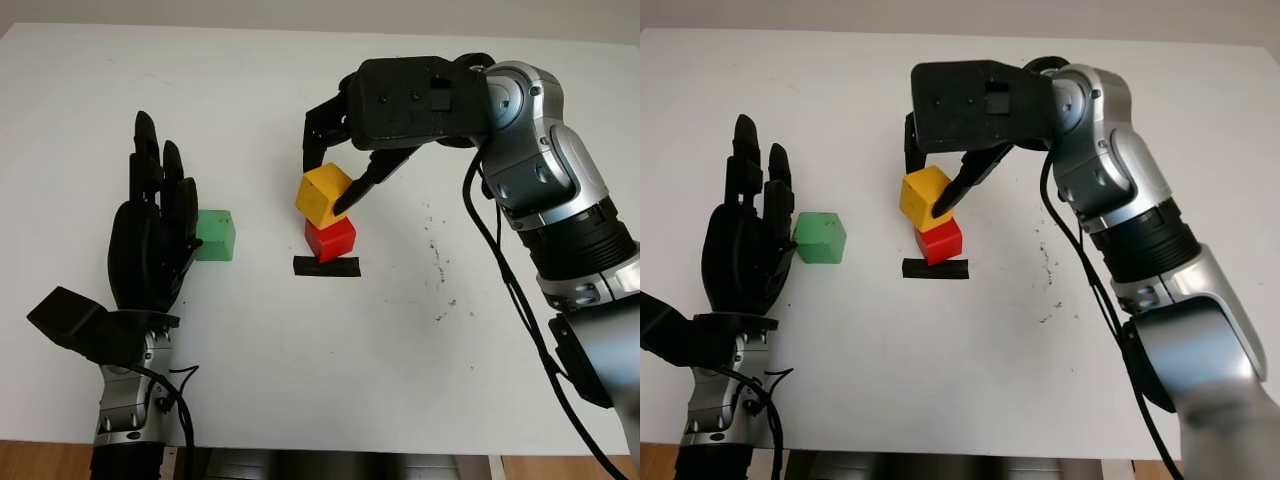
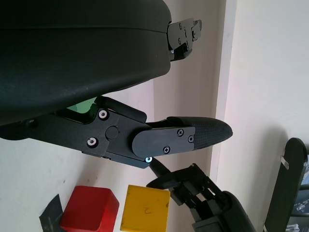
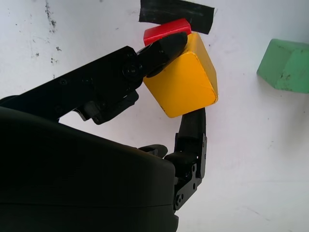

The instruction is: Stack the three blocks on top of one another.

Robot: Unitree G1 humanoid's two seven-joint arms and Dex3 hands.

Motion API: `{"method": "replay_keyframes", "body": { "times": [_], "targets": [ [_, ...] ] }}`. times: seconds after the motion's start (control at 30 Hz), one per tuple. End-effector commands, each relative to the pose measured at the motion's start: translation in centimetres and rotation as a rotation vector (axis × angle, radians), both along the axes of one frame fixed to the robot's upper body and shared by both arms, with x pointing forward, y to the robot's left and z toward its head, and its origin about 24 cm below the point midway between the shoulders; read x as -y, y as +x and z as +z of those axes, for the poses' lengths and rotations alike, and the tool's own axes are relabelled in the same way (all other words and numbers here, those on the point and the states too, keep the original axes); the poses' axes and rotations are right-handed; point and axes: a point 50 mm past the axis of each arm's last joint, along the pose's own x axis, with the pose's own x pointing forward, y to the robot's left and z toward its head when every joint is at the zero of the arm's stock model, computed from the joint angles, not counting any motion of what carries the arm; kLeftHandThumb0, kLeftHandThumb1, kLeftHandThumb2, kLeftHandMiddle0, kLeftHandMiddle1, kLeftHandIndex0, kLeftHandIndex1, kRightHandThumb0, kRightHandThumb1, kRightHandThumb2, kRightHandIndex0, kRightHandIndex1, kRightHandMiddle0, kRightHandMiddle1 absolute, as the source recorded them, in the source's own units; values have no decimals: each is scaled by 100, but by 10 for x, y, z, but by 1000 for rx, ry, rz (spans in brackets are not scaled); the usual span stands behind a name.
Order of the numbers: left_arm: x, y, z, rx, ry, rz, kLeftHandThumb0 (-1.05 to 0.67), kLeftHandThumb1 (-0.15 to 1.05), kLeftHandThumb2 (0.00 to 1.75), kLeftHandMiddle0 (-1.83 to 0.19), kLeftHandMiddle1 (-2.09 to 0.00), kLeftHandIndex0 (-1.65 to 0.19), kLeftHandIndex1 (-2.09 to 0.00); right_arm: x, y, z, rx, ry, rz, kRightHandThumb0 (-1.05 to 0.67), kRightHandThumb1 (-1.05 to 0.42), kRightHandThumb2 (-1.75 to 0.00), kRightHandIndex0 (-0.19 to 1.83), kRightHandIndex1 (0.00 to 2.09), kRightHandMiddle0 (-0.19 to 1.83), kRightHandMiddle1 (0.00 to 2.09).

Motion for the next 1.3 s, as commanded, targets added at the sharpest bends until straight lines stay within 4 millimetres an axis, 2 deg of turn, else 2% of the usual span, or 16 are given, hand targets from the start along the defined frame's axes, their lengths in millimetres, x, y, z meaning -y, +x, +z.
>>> {"method": "replay_keyframes", "body": {
  "times": [0.0, 1.27],
  "targets": [
    [1, -4, 0, 6, 1, 4, -64, 105, 48, 19, 0, 19, 0, -3, -4, 12, 38, -12, 18, -43, -88, -5, 31, 4, 45, 154],
    [4, -5, -1, 3, -8, 14, -65, 105, 49, 19, 0, 19, 0, -1, -3, -4, 62, -92, -2, -42, -88, -5, 27, 4, 44, 161]
  ]
}}
